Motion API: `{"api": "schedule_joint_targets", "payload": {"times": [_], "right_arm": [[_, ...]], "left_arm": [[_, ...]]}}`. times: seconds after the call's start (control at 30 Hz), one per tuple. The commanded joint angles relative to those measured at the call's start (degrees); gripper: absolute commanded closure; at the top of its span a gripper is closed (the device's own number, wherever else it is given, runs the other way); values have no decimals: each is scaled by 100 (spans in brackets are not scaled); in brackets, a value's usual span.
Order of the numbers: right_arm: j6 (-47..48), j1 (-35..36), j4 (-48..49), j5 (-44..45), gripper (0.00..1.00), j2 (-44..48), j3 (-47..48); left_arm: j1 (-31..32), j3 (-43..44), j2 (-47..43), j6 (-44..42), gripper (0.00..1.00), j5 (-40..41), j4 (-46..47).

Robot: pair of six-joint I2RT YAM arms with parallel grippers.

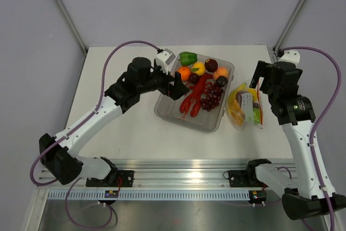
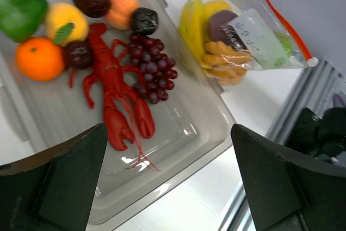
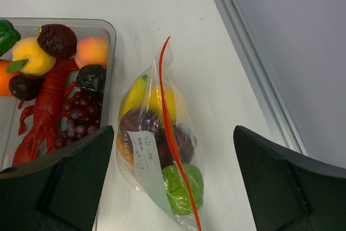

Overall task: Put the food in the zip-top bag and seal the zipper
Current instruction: Reset both arms

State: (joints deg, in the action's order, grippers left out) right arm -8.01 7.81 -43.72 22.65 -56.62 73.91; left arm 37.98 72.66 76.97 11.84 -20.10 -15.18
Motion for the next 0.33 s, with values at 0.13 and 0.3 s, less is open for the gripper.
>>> {"api": "schedule_joint_targets", "payload": {"times": [0.13,0.3], "right_arm": [[-78,-17,-171,398,0,607,-113],[-16,-8,-154,284,0,810,-184]], "left_arm": [[-97,-463,-815,-252,1,1174,-38],[-115,-797,-1184,64,1,1500,339]]}}
